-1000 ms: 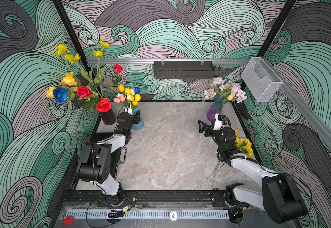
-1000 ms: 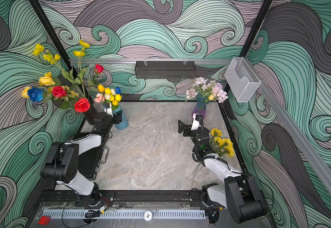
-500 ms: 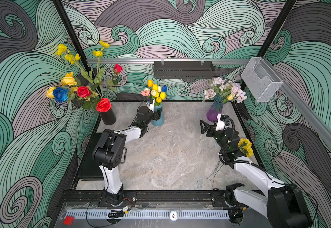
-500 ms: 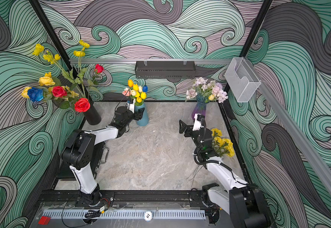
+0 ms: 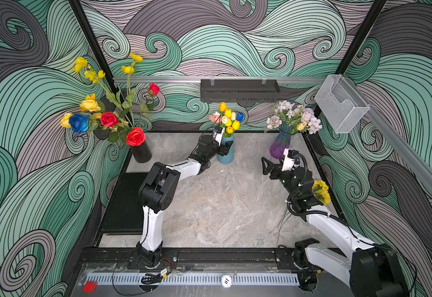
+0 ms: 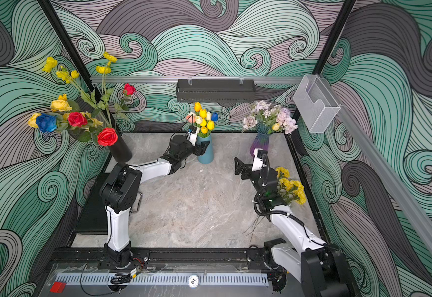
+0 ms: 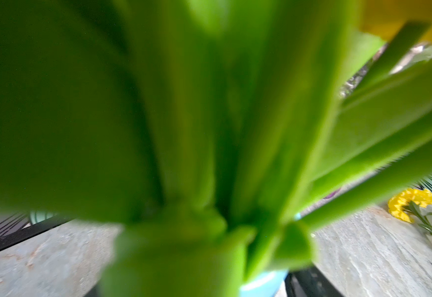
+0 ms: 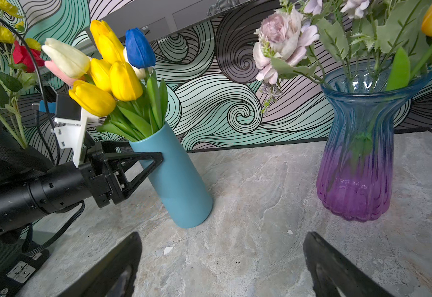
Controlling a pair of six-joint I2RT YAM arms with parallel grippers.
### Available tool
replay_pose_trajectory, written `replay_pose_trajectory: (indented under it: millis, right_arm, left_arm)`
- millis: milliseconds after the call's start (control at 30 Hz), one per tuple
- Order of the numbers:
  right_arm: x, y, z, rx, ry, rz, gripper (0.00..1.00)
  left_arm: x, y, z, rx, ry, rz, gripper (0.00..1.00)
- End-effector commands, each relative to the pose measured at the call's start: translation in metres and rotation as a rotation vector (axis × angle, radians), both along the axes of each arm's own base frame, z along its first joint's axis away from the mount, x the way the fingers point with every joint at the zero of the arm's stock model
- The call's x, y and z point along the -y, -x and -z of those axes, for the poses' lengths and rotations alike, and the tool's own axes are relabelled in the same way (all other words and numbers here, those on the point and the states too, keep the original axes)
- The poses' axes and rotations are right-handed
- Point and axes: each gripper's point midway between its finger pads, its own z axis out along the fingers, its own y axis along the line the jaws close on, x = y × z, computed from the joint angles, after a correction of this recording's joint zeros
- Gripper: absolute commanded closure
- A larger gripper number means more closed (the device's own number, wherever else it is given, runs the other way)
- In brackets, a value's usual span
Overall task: Pick out yellow flowers from the vase
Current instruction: Move the vase to the center of the board.
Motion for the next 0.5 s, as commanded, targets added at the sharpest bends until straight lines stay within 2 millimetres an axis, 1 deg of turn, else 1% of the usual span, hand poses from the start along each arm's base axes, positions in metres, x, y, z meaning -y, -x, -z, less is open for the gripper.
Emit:
replay_pose_trajectory:
  millis: [0,267,467]
  right_arm:
    - [-0.003,0.002,-0.012,0.026,0.006,-0.015,0.03]
    - [-0.001,0.001,-0.010,0.021,0.007,-0.005,0.02]
    - [0.000,0.002,-0.009,0.017,0.017,0.001,0.01]
  left_arm:
    - [0.013,0.002,-0.008,0.000,0.015,0.051,0.47]
    - [0.003,0.012,-0.018,-0.012,0.002,0.027,0.23]
    - [-0.015,0.026,-0.023,-0.006,0.011,-0.023,0.15]
